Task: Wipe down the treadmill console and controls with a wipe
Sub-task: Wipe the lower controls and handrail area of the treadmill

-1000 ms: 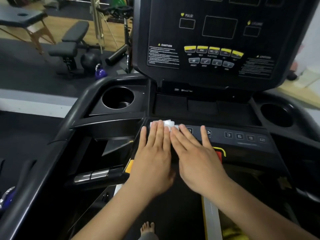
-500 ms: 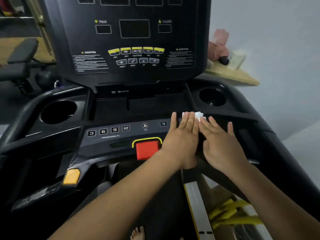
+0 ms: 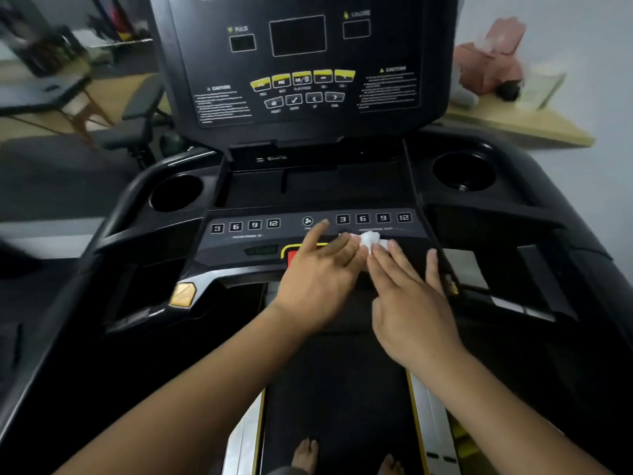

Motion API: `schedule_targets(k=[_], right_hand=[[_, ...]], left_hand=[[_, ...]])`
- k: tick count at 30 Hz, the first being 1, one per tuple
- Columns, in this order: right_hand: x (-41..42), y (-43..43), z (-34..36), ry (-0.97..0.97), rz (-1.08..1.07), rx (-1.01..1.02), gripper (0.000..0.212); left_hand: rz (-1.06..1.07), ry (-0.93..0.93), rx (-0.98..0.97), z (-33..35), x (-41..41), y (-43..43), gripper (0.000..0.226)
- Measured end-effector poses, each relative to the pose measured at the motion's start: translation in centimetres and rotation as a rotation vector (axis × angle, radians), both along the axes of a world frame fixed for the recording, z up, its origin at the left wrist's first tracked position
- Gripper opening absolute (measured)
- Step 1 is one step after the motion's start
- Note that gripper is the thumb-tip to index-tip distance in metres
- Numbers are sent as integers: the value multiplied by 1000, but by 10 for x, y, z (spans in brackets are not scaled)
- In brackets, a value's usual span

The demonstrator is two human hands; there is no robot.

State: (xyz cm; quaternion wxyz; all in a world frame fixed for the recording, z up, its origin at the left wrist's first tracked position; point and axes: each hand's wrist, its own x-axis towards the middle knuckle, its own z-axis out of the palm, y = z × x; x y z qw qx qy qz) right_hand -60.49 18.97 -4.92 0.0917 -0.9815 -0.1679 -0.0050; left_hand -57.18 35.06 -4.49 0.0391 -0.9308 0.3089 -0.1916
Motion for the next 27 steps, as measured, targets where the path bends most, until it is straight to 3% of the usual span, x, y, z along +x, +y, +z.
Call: schedule_targets(k=[9, 20, 24, 27], right_hand=[[27, 104, 13, -14, 150, -6, 59], [-29, 226, -13, -73, 250, 45, 75], [-39, 238, -14, -25, 274, 218, 71], [-37, 229, -2, 145, 167, 594, 62]], left_hand=[[243, 150, -88, 7, -12, 97, 64], [131, -131, -300, -31, -55, 229, 24], [74, -93, -334, -29, -62, 248, 14], [80, 72, -488, -7, -58, 247, 19]])
